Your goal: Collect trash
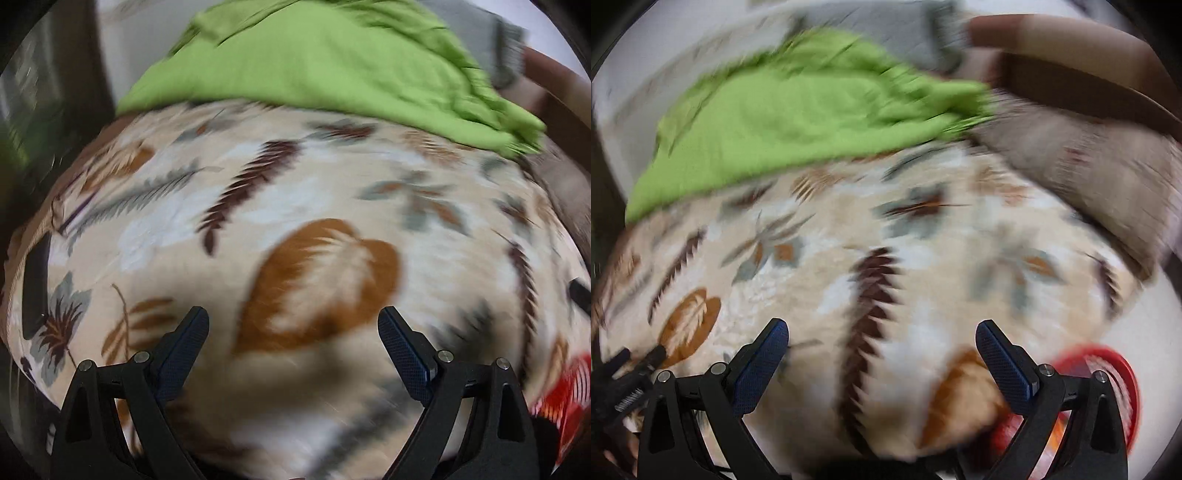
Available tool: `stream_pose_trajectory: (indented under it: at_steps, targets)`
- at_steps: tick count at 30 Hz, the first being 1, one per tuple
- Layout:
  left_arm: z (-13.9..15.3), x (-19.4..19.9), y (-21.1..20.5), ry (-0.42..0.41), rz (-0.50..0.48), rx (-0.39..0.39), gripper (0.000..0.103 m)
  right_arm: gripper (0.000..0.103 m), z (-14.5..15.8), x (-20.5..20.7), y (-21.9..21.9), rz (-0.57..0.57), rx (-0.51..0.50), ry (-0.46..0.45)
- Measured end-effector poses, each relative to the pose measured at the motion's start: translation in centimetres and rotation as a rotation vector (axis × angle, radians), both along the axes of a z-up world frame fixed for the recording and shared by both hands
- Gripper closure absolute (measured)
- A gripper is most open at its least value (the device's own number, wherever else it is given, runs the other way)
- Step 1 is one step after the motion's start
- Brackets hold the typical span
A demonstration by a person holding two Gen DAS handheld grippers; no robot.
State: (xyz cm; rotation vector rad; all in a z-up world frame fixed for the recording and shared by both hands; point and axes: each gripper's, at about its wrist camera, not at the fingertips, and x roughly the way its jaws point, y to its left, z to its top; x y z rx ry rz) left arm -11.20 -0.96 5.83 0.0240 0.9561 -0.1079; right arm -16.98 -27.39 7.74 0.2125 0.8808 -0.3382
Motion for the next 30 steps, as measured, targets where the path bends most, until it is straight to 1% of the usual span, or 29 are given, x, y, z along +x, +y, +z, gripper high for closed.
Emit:
stream_pose_trajectory:
  at_steps: [1, 3, 5, 7, 8, 9, 10, 12, 14, 17, 30]
  targets:
    - [-0.5, 1.1, 0.6, 0.009, 0.022, 0.006, 0.011, 0.001, -1.6, 3.0, 0.8, 0.03, 0.005, 0.043]
    - [-1.5, 3.4, 1.4, 0.038, 0.038, 0.015, 0.011, 0.001, -4.3, 7.4, 1.6, 0.04, 0.018, 0.109]
    - [-2.5, 5.1, 1.5, 0.058, 0.03, 0.02, 0.011, 0.001, -6.2, 10.0, 1.9, 0.043, 0.042, 0.123]
    - [-3.7, 6.6, 1.4, 0.067, 0.022, 0.031, 0.011, 0.0, -8.2, 12.0, 2.3, 0.026, 0.024, 0.154]
    - [-4.0, 6.8, 1.3, 0.057, 0.023, 0.053, 0.009, 0.0, -8.2, 12.3, 2.3, 0.006, 0.009, 0.121]
    - [-4.0, 6.9, 1.0, 0.042, 0.018, 0.06, 0.007, 0.0, -8.3, 12.0, 2.6, -0.019, -0.014, 0.062]
    - [-4.0, 6.8, 0.8, 0.016, 0.012, 0.07, 0.006, 0.0, -8.4, 11.9, 2.7, -0.027, -0.021, 0.067]
    - [-4.3, 6.9, 0.3, -0.008, 0.002, 0.088, 0.0, 0.0, -8.6, 11.9, 3.2, -0.026, -0.061, 0.067]
    - [-4.6, 7.3, 0.4, -0.022, 0.006, 0.073, 0.0, 0.0, -8.8, 11.8, 3.5, -0.028, -0.069, 0.049]
    - [-4.6, 7.7, 0.7, -0.023, 0.009, 0.046, 0.0, 0.0, -8.7, 11.6, 2.8, -0.029, -0.035, 0.034]
    - [-4.6, 8.0, 0.4, -0.038, 0.007, 0.059, 0.0, 0.0, -8.6, 11.7, 3.0, -0.028, -0.046, 0.037]
